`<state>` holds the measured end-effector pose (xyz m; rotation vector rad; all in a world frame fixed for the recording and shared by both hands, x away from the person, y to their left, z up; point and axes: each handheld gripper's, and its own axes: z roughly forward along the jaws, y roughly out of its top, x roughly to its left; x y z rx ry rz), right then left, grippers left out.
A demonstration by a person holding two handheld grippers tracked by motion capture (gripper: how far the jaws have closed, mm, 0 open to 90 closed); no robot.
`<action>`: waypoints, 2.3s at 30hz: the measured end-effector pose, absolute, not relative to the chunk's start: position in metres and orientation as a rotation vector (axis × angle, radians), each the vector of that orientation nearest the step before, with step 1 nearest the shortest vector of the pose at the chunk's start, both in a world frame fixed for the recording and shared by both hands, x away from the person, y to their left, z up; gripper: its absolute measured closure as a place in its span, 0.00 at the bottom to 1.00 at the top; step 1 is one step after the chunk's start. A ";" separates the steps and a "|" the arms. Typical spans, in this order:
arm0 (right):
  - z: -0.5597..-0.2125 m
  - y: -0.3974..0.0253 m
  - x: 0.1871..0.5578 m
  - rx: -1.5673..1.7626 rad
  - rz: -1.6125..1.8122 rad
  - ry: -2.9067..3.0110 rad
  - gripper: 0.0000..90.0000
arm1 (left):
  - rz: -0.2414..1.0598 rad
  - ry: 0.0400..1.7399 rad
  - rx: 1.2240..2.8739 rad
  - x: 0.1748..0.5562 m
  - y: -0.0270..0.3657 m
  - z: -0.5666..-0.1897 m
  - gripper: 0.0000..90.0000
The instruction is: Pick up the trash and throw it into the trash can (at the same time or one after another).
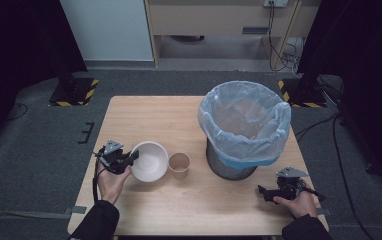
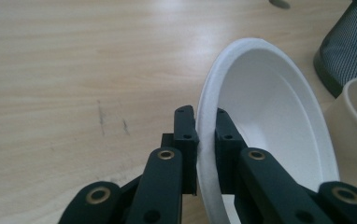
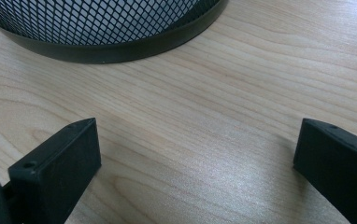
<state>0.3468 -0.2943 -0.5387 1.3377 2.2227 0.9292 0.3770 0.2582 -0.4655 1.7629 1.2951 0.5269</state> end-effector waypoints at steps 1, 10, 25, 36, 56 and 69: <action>-0.539 -0.294 0.347 1.337 0.929 2.223 0.01 | 0.541 1.287 1.751 0.376 0.259 -0.462 0.92; -0.539 -0.294 0.347 1.338 0.929 2.223 0.01 | 0.612 1.241 1.648 0.368 0.273 -0.443 0.92; -0.539 -0.294 0.347 1.342 0.930 2.222 0.01 | 0.693 1.162 1.531 0.358 0.275 -0.411 0.92; -0.539 -0.294 0.347 1.337 0.929 2.223 0.01 | 0.719 1.058 1.467 0.354 0.267 -0.380 0.92; -0.539 -0.294 0.347 1.342 0.930 2.222 0.01 | 0.734 0.921 1.403 0.358 0.239 -0.327 0.92; -0.539 -0.294 0.347 1.342 0.931 2.222 0.01 | 0.741 0.808 1.396 0.363 0.204 -0.290 0.92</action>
